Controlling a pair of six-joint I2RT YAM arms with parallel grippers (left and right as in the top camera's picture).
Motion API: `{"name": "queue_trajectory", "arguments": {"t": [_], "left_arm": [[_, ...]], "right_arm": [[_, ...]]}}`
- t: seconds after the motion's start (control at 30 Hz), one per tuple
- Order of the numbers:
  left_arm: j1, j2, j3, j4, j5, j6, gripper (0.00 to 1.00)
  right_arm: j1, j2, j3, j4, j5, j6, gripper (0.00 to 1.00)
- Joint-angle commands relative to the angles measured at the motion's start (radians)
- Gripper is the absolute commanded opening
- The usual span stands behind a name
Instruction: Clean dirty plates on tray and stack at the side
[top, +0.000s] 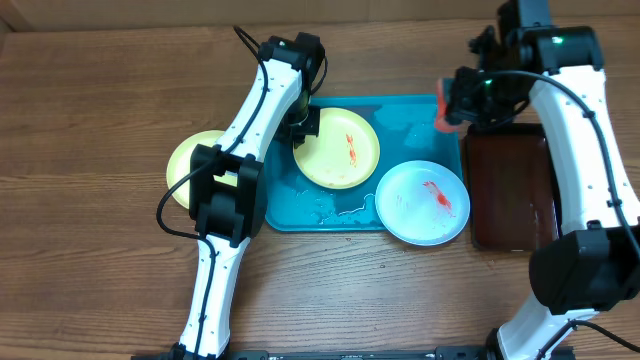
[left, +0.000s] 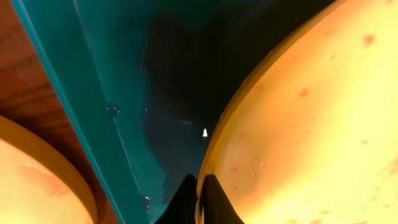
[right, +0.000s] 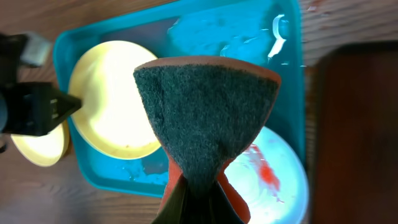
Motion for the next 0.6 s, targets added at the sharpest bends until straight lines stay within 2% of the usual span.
{"name": "queue_trajectory", "arguments": {"t": [0.0, 0.17, 0.33, 0.57], "left_arm": [[0.006, -0.010, -0.081, 0.012, -0.014, 0.046, 0.04], [0.010, -0.010, -0.165, 0.079, 0.122, 0.039, 0.04], [0.011, -0.010, -0.168, 0.130, 0.200, 0.040, 0.04], [0.019, -0.010, -0.168, 0.140, 0.230, 0.039, 0.04]], "right_arm": [[0.060, -0.002, 0.016, 0.018, -0.005, 0.000, 0.04], [0.147, 0.069, -0.013, 0.095, 0.009, 0.027, 0.04], [0.207, 0.152, -0.050, 0.158, 0.013, 0.047, 0.04], [0.271, 0.255, -0.058, 0.205, 0.083, 0.099, 0.04]]}}
